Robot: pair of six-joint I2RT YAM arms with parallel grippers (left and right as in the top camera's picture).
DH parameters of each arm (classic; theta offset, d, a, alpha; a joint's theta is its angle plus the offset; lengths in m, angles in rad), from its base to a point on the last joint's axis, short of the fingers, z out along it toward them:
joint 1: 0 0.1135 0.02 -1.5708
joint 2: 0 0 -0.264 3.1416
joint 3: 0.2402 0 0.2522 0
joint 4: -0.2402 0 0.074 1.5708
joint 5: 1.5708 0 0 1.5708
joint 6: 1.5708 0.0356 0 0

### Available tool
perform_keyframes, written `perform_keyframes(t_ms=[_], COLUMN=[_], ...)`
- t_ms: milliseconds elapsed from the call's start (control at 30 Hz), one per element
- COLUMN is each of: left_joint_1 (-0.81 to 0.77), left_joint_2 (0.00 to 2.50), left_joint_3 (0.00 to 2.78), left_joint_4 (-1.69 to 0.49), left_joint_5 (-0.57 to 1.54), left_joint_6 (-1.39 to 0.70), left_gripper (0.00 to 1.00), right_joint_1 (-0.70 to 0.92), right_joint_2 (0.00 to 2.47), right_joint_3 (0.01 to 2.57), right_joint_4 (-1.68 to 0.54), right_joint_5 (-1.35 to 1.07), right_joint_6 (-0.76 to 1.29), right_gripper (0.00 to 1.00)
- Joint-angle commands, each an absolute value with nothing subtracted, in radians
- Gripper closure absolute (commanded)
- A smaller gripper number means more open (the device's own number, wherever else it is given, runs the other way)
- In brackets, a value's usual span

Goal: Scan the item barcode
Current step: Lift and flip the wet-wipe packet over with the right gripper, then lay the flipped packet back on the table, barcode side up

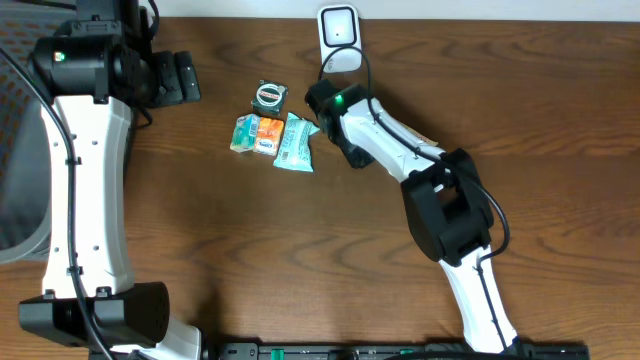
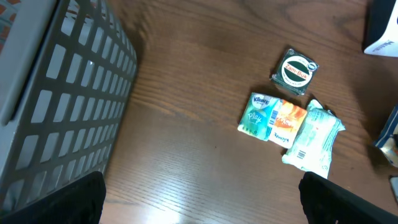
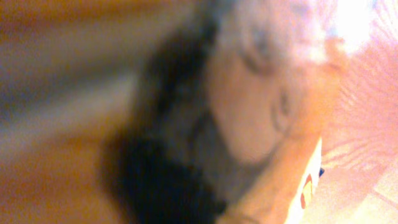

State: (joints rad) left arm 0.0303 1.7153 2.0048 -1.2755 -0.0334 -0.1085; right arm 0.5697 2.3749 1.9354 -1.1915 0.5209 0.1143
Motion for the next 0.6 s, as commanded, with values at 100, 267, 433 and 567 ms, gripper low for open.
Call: perform_keyframes(t_ms=[100,267,433,567], left_joint_1=[0.035,0.035,0.035,0.035], left_joint_2=[1.719,1.719,1.719,1.719], left_joint_3=[2.000,2.000,2.000,2.000], left_joint_4=[-1.275,-1.275,-1.275,-1.275], left_joint_5=[-0.049,-0.049,-0.049,-0.049], left_joint_6=[-0.117,-0.118,-0.118,-0.117], left_gripper=[0.02,0.02,0.02,0.02], right_joint_1=[0.508,0.419,0.302,0.220], right_joint_2=[2.321,2.280,2.282,2.283], right_joint_3=[2.102,2.136,2.114,2.049], right_joint_4=[-1.269,-1.284,-1.294,-1.289], right_joint_5=[0.164,-0.231,-0.649,-0.877], right_joint_6=[0.101,-0.004,-0.107,-0.173], right_gripper=[0.99,0.99,0.99,0.99])
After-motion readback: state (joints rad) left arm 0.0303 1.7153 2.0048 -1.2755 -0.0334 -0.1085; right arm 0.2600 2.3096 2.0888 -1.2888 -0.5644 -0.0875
